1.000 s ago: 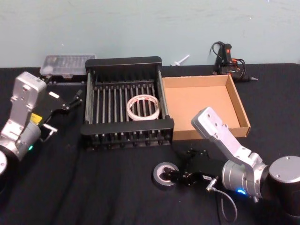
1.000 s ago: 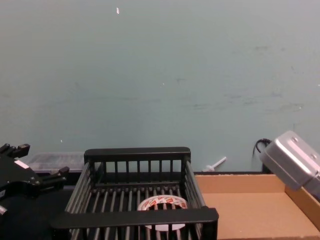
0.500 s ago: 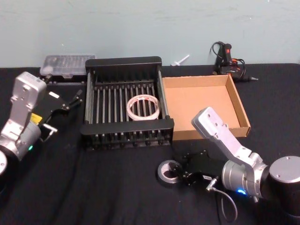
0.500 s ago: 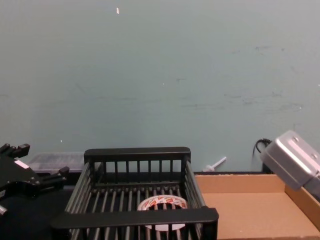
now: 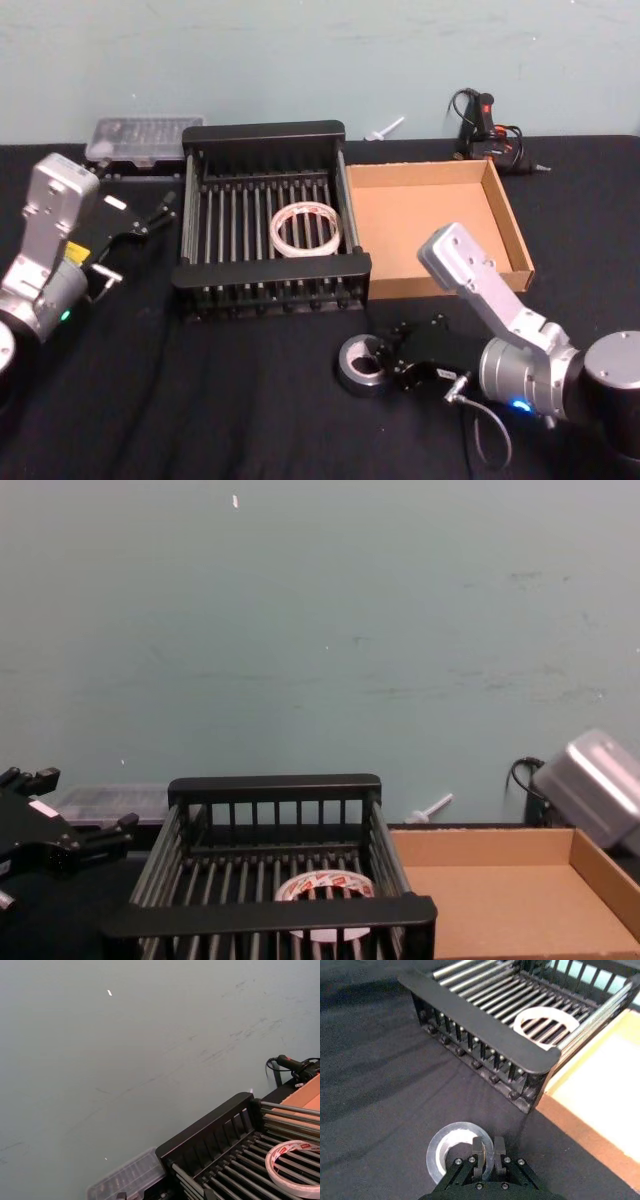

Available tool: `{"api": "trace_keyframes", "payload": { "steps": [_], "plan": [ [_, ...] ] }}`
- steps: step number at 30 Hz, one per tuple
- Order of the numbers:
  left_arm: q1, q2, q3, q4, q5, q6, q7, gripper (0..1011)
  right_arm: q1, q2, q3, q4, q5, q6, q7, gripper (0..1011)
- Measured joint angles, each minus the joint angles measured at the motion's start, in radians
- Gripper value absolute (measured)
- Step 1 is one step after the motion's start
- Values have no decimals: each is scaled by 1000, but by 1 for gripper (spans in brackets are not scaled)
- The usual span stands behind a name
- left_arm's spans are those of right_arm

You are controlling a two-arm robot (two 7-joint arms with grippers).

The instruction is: Pick up the white tape and place it into the black box , Pick up the silver tape and place it into the brown box.

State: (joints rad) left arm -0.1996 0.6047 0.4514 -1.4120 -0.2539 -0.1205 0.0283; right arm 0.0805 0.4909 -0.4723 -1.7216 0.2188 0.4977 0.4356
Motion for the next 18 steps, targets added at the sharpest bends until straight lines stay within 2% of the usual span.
{"api": "trace_keyframes", "payload": {
  "steps": [11, 18],
  "plan": [
    [0, 0, 0, 0, 0, 0, 0, 1002, -32, 35, 50, -57, 42, -37, 2, 145],
    [0, 0, 0, 0, 0, 0, 0, 1001, -54, 72, 96, -102, 71, -77, -9, 145]
  ]
}}
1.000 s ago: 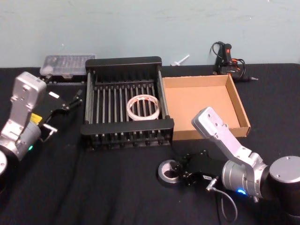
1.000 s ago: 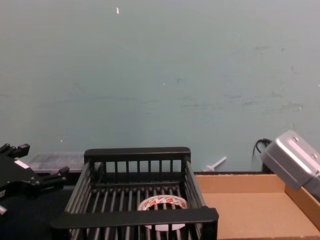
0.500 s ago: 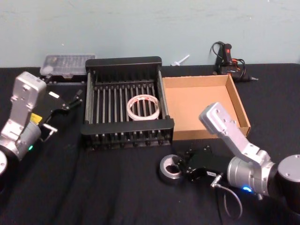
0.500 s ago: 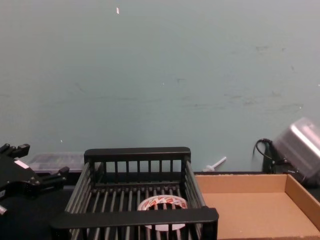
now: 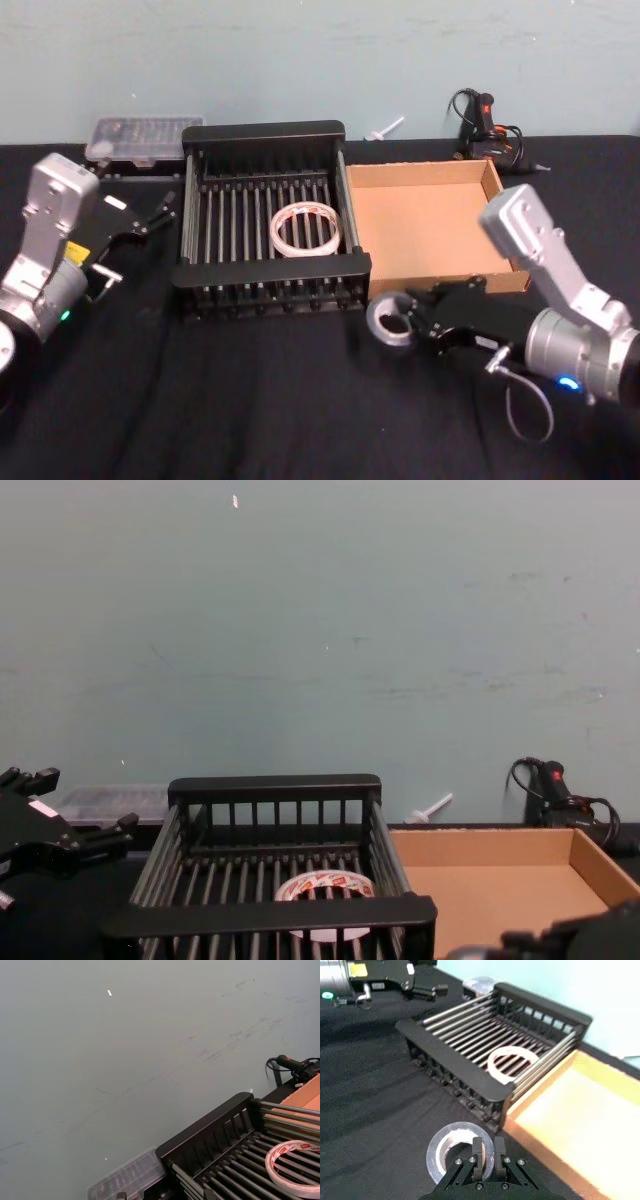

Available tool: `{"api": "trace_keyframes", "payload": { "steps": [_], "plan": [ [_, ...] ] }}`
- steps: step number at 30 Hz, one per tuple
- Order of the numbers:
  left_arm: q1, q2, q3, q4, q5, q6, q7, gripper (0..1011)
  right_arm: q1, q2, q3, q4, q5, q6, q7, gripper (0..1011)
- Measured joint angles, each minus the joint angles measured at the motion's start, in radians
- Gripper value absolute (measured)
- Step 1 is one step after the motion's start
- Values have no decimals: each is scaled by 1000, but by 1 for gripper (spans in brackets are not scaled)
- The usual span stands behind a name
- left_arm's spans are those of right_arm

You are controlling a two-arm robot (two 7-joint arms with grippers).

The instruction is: Pick up the white tape and place it into the black box , Pick up the silver tape and place it into the brown box.

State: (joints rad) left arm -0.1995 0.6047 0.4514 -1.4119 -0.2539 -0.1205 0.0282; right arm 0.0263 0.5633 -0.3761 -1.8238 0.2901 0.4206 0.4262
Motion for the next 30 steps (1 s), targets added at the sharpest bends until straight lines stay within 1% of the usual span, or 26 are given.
{"api": "trace_keyframes", "payload": {
  "steps": [2, 5, 8, 12, 15, 21, 25, 28, 30],
  "plan": [
    [0, 0, 0, 0, 0, 0, 0, 1001, -3, 5, 9, -6, 5, -7, -4, 146],
    [0, 0, 0, 0, 0, 0, 0, 1001, -10, 14, 36, -21, 16, -22, -21, 146],
    [0, 0, 0, 0, 0, 0, 0, 1001, -11, 16, 49, -26, 21, -29, -33, 145],
    [0, 0, 0, 0, 0, 0, 0, 1001, -2, 11, 74, -26, 24, -35, -61, 145],
    [0, 0, 0, 0, 0, 0, 0, 1001, 9, 4, 82, -19, 24, -35, -75, 145],
    [0, 0, 0, 0, 0, 0, 0, 1001, 65, -26, 89, 26, 4, -16, -108, 145],
    [0, 0, 0, 0, 0, 0, 0, 1002, 112, -50, 89, 68, -15, 0, -123, 145],
    [0, 0, 0, 0, 0, 0, 0, 1001, 170, -76, 85, 119, -40, 24, -135, 146],
    [0, 0, 0, 0, 0, 0, 0, 1001, 192, -86, 82, 139, -49, 30, -138, 145]
  ]
}}
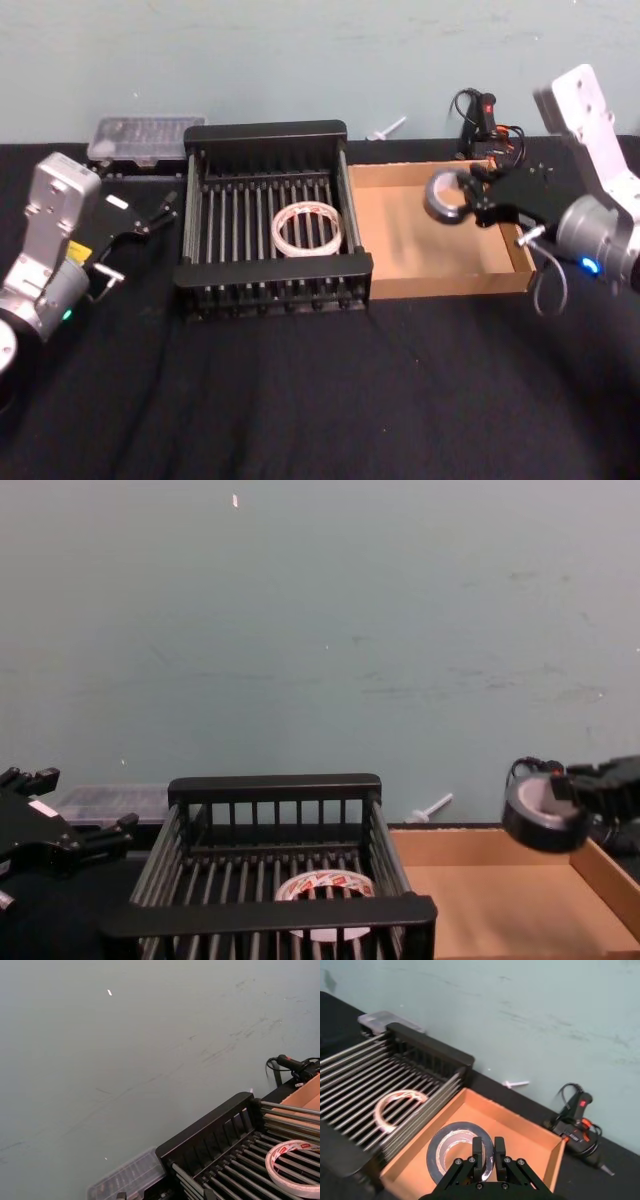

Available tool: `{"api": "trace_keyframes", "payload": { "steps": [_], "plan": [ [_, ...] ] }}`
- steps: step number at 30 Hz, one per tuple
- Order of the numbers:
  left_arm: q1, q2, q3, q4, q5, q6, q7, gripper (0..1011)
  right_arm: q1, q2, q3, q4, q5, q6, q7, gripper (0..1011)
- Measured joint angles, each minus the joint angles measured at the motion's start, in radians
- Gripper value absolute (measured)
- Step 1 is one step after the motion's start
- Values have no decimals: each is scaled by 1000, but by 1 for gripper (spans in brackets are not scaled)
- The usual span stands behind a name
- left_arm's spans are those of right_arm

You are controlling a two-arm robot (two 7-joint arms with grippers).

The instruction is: Pick up the white tape and place it into the black box , Pick up the silver tape and place it into the brown box.

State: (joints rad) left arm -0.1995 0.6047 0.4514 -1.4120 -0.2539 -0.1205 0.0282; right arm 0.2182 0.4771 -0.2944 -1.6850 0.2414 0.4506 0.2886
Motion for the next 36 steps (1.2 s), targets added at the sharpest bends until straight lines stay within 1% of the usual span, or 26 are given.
{"api": "trace_keyframes", "payload": {
  "steps": [1, 5, 6, 8, 9, 11, 12, 14, 15, 18, 28, 32, 36],
  "plan": [
    [0, 0, 0, 0, 0, 0, 0, 1001, 24, -11, -4, 24, -10, 7, -2, 145],
    [0, 0, 0, 0, 0, 0, 0, 1001, 67, -33, -16, 69, -26, 19, -1, 145],
    [0, 0, 0, 0, 0, 0, 0, 1001, 88, -44, -23, 94, -32, 24, 2, 146],
    [0, 0, 0, 0, 0, 0, 0, 1001, 106, -55, -30, 119, -38, 28, 6, 146],
    [0, 0, 0, 0, 0, 0, 0, 1001, 126, -68, -37, 148, -45, 31, 9, 146],
    [0, 0, 0, 0, 0, 0, 0, 1001, 145, -81, -44, 177, -52, 33, 12, 145],
    [0, 0, 0, 0, 0, 0, 0, 1001, 163, -94, -50, 207, -58, 35, 14, 146],
    [0, 0, 0, 0, 0, 0, 0, 1001, 179, -106, -54, 235, -62, 36, 17, 145],
    [0, 0, 0, 0, 0, 0, 0, 1001, 195, -120, -58, 264, -64, 39, 21, 146],
    [0, 0, 0, 0, 0, 0, 0, 1001, 219, -142, -64, 313, -70, 42, 29, 145],
    [0, 0, 0, 0, 0, 0, 0, 1002, 252, -184, -74, 410, -103, 48, 34, 145],
    [0, 0, 0, 0, 0, 0, 0, 1001, 257, -191, -76, 426, -119, 49, 29, 146],
    [0, 0, 0, 0, 0, 0, 0, 1001, 257, -191, -76, 428, -120, 49, 29, 145]
  ]
}}
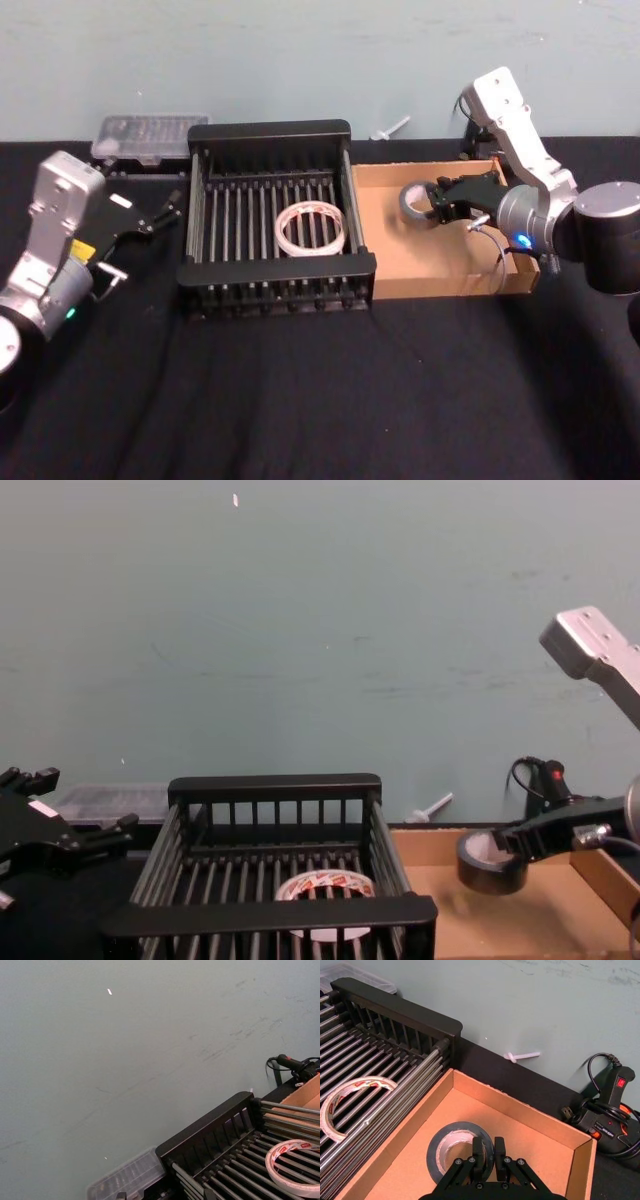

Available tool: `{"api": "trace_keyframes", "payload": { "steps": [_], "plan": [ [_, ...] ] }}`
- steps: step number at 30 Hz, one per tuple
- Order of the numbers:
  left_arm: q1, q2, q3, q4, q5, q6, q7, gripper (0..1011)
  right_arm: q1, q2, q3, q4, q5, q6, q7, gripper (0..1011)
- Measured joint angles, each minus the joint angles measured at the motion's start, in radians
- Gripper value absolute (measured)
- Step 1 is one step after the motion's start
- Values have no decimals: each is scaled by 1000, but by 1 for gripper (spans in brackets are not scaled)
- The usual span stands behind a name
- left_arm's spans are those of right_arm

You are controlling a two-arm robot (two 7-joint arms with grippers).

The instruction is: Pick up the white tape and place it into the black box , Pick up the silver tape and place it into the brown box.

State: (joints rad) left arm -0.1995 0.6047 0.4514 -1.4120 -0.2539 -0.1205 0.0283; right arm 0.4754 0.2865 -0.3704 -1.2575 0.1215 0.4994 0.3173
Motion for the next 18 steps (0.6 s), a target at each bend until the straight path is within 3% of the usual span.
{"api": "trace_keyframes", "payload": {
  "steps": [9, 18],
  "plan": [
    [0, 0, 0, 0, 0, 0, 0, 1001, 0, 1, 1, -3, 2, 0, 0, 160],
    [0, 0, 0, 0, 0, 0, 0, 1001, -1, 2, 2, -4, 4, -1, 1, 418]
  ]
}}
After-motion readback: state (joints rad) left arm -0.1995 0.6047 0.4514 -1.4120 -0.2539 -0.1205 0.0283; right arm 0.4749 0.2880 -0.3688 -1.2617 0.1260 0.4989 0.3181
